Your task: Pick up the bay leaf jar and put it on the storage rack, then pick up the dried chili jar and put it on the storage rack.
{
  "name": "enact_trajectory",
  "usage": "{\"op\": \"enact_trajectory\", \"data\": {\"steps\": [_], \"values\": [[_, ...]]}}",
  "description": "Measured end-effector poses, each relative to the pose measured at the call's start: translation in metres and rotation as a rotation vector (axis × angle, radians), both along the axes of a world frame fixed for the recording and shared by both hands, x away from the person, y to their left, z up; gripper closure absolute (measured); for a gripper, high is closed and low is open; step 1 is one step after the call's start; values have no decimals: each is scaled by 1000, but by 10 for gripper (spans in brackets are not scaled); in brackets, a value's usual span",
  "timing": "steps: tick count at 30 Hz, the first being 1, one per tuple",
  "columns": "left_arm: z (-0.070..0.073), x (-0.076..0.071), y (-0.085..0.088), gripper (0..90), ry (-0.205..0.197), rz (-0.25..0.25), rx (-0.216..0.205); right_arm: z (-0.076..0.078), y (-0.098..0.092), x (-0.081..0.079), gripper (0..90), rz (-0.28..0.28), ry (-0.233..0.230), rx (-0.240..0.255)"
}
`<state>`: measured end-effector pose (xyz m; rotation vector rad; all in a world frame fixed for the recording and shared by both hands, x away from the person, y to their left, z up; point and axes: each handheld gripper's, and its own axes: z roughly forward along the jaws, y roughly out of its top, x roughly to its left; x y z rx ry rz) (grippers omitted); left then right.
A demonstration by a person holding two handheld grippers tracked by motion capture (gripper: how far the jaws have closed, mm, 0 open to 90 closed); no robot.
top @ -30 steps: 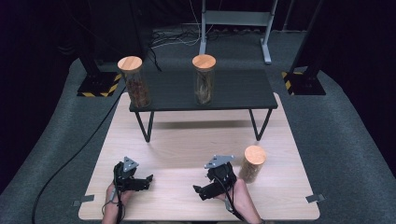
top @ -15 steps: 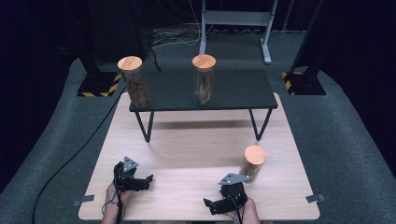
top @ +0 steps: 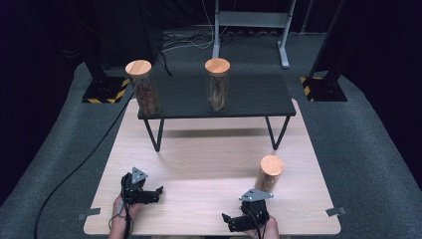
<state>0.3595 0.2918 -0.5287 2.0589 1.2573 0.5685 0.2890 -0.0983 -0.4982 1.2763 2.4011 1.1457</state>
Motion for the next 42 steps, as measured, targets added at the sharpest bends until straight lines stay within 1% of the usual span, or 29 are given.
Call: {"op": "enact_trajectory", "data": {"steps": [9,17,22,26,29,32,35,40,42], "values": [[0,0,0,12,-1,0,1,-1,-6,-3,21,-17,-1,0],[0,0,0,12,-3,0,2,-1,-17,-8,21,-59,-3,4],[0,0,0,12,-3,0,3,-1,-27,-12,21,-94,-5,-8],[0,0,0,12,-1,0,2,-1,-37,-15,20,-120,-2,-30],[0,-1,0,12,-2,0,2,0,-44,-16,19,-148,-6,-67],[0,-1,0,12,-3,0,3,2,-50,-15,17,-173,-12,-83],[0,-1,0,12,-2,0,2,4,-55,-14,13,-203,-24,-118],[0,-1,0,12,-3,0,3,7,-62,-11,0,-244,-38,-146],[0,-1,0,12,-3,0,3,7,-64,-10,0,-252,-41,-147]]}}
